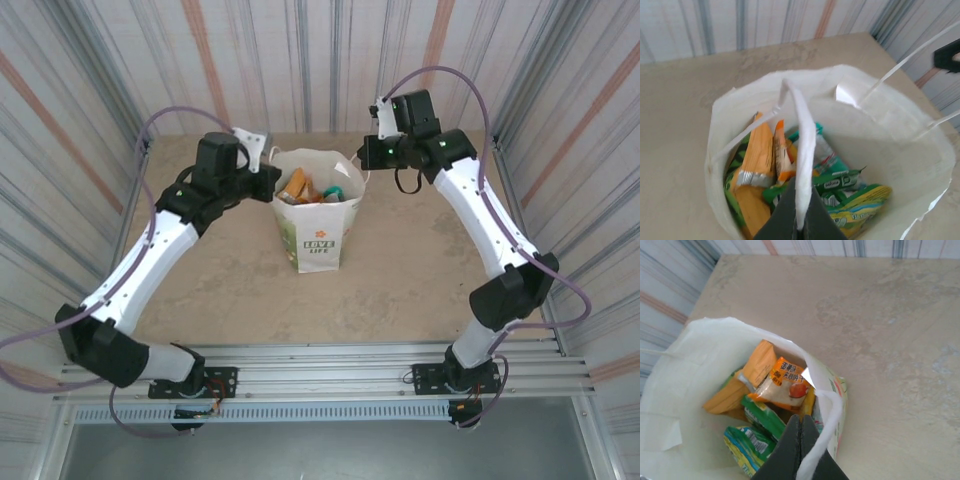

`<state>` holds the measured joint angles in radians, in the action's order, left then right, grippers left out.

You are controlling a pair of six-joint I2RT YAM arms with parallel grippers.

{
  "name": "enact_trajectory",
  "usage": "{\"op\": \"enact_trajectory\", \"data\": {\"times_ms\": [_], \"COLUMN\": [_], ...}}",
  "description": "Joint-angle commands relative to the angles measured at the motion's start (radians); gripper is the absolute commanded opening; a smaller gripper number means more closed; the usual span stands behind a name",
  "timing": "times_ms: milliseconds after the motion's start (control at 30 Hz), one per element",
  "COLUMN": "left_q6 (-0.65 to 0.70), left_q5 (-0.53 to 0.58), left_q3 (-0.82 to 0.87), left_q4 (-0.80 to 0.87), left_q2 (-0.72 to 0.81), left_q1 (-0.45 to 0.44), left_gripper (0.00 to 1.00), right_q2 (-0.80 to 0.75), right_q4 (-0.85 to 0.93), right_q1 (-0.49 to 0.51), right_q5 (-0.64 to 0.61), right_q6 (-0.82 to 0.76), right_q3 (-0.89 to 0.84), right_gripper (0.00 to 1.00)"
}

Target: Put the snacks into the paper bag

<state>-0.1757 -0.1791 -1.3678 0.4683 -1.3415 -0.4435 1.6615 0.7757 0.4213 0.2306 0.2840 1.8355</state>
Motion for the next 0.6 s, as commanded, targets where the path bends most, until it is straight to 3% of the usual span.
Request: {"op": "enact_trajectory", "data": {"times_ms": [0, 67, 133, 233, 433, 567], "left_q6": [-0.01, -0.006, -0.002, 0.001, -0.041, -0.022], "left_q5": [0.033, 0.036, 0.034, 0.019, 0.046, 0.177], "left_q3": [0.055, 0.065, 0.061, 0.04, 0.109, 0.192], "left_q4": [-0.043, -0.031, -0.008, 0.031, 0.03, 0.021], "left_q2": [0.083, 0.101, 0.112, 0.12, 0.201, 0.279], "left_q1": [0.009, 0.019, 0.036, 0.056, 0.065, 0.065], "left_gripper": [0.03, 0.14, 0.33, 0.47, 0.63, 0.72], "right_q2": [-0.093, -0.111, -0.128, -0.164, -0.268, -0.354], "right_q4": [-0.104, -0.109, -0.096, -0.078, -0.077, -0.106], "right_q1": [0.022, 0.026, 0.025, 0.021, -0.042, -0.105], "right_q5": [-0.022, -0.013, -0.025, -0.056, -0.079, -0.107], "right_q6": [0.054, 0.064, 0.065, 0.05, 0.021, 0.005], "right_q3": [-0.075, -0.09, -0.09, -0.092, -0.208, -0.361], "right_gripper": [0.02, 0.13, 0.3, 0.45, 0.54, 0.56]}}
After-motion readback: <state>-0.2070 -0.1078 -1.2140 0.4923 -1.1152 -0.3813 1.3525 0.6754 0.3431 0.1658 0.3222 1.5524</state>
